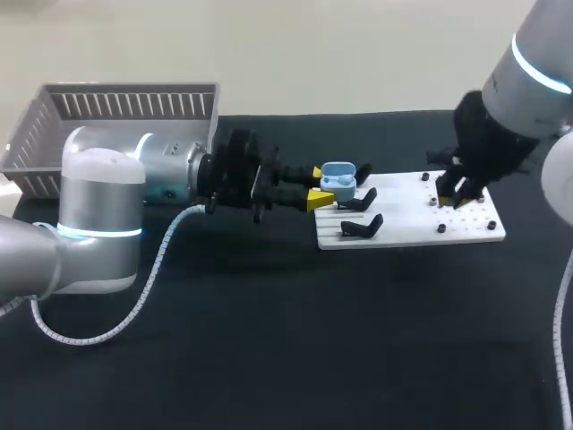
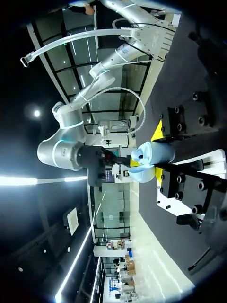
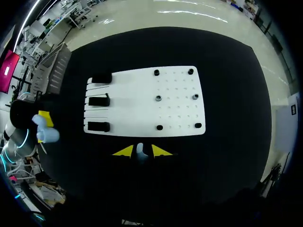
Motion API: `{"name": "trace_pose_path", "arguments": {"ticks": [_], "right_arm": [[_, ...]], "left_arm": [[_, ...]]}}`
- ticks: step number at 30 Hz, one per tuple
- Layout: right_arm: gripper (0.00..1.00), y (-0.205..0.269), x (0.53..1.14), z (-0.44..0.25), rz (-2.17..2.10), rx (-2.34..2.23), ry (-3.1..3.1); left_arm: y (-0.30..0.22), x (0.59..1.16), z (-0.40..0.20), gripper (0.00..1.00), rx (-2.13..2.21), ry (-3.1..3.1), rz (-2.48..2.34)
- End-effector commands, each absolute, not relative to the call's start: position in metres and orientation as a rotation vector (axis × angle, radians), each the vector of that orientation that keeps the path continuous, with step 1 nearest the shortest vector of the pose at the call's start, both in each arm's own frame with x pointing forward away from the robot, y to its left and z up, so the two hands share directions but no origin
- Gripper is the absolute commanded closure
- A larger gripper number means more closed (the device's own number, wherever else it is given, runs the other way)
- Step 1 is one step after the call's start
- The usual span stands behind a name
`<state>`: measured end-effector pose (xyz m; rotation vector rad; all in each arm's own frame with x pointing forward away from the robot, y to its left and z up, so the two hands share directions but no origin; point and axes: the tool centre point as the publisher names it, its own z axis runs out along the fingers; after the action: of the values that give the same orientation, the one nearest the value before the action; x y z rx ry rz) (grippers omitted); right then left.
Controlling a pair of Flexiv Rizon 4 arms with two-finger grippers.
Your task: Pick up each earbud case from the left stands, insert the matching earbuds, close the lid, and place the case in the box.
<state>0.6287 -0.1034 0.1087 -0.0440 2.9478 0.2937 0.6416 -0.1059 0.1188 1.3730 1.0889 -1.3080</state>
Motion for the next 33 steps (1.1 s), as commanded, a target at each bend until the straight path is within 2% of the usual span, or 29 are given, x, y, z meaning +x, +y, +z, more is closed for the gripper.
{"name": "trace_pose_path", "arguments": {"ticks": [1,11,26,33], "right_arm": [[1.0,-0.095,0.608,0.154,0.243,-0.113,2.919],[1.0,-0.053,0.61,0.184,0.161,-0.34,2.89],[1.0,-0.053,0.61,0.184,0.161,-0.34,2.89],[1.0,-0.036,0.607,0.2,0.125,-0.484,2.884]], "left_arm": [[-0.106,0.641,0.118,1.0,1.37,1.088,-1.304],[-0.106,0.641,0.118,1.0,1.37,1.088,-1.304],[-0.106,0.641,0.118,1.0,1.37,1.088,-1.304],[-0.106,0.641,0.118,1.0,1.37,1.088,-1.304]]}}
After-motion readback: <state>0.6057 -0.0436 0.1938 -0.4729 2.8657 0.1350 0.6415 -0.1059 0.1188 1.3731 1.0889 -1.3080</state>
